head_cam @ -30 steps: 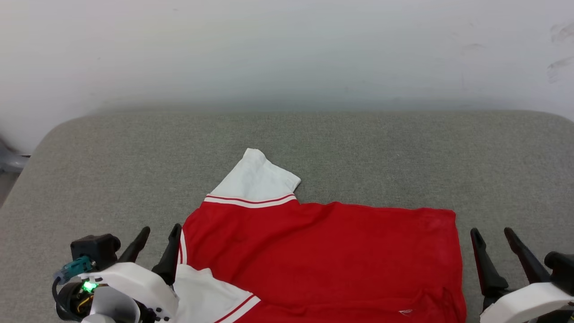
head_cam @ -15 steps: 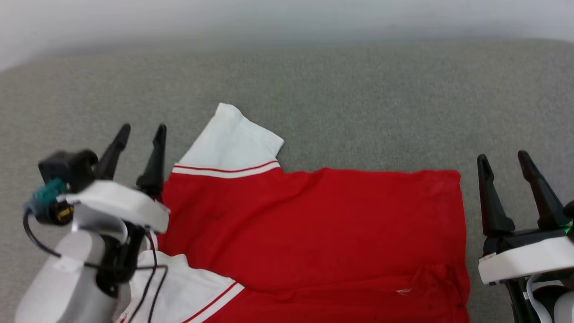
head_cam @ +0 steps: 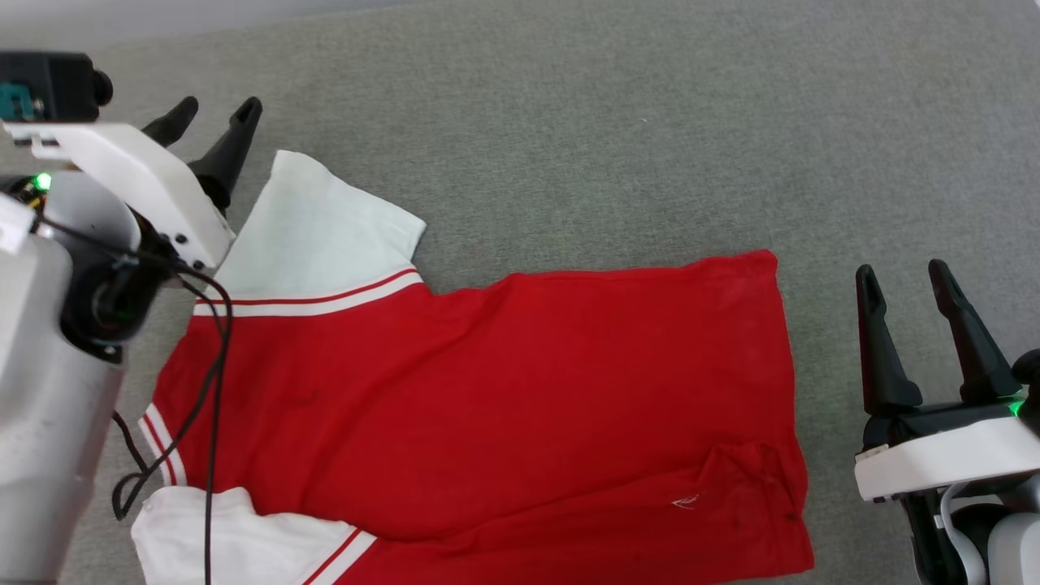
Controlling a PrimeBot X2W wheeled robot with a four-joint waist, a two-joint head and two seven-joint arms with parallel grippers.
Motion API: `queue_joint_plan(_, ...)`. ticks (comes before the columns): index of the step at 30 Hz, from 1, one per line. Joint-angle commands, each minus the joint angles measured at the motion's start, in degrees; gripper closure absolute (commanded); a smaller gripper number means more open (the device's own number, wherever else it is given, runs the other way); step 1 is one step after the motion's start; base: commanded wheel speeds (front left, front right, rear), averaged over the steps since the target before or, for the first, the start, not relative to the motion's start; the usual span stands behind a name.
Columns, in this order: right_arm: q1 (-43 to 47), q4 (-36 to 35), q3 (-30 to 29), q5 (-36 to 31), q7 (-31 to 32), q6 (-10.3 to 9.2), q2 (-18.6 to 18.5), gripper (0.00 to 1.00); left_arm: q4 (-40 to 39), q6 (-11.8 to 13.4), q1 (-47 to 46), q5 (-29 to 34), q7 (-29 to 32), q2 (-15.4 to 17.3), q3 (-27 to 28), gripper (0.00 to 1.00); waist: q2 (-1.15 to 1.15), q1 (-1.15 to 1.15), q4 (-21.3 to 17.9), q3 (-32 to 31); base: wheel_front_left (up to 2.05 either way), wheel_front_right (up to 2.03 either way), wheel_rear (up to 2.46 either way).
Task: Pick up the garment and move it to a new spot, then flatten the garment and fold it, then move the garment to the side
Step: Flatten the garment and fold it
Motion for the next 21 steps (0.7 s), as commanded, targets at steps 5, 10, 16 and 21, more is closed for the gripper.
queue_joint_plan(5, -1.27, 1.36, -0.01, 1.32, -1.36, -0.02, 0.28, 0.0, 4.53, 0.32, -5.37, -4.08, 13.04, 1.65, -1.13, 0.0, 0.0, -0.01, -2.17, 2.34, 0.0, 0.0, 0.0)
queue_joint_plan(10, -2.34, 2.96, 0.73, 2.74, -3.2, -0.02, 0.29, 0.0, 7.4, 1.6, -9.1, -5.84, 22.91, 2.97, -2.56, 0.0, 0.0, -0.01, -3.62, 4.71, 0.0, 0.0, 0.0)
queue_joint_plan(16, -3.37, 5.82, 1.86, 4.58, -5.15, -0.02, 0.28, 0.0, 10.18, 2.65, -10.12, -6.24, 28.63, 3.03, -4.28, 0.0, 0.0, -0.01, -5.15, 6.43, 0.0, 0.0, 0.0)
queue_joint_plan(21, -3.63, 7.85, 2.18, 5.45, -6.14, -0.02, 0.27, 0.0, 14.42, 3.83, -7.91, -6.97, 35.71, 2.73, -6.97, 0.0, 0.0, -0.01, -6.2, 6.81, 0.0, 0.0, 0.0)
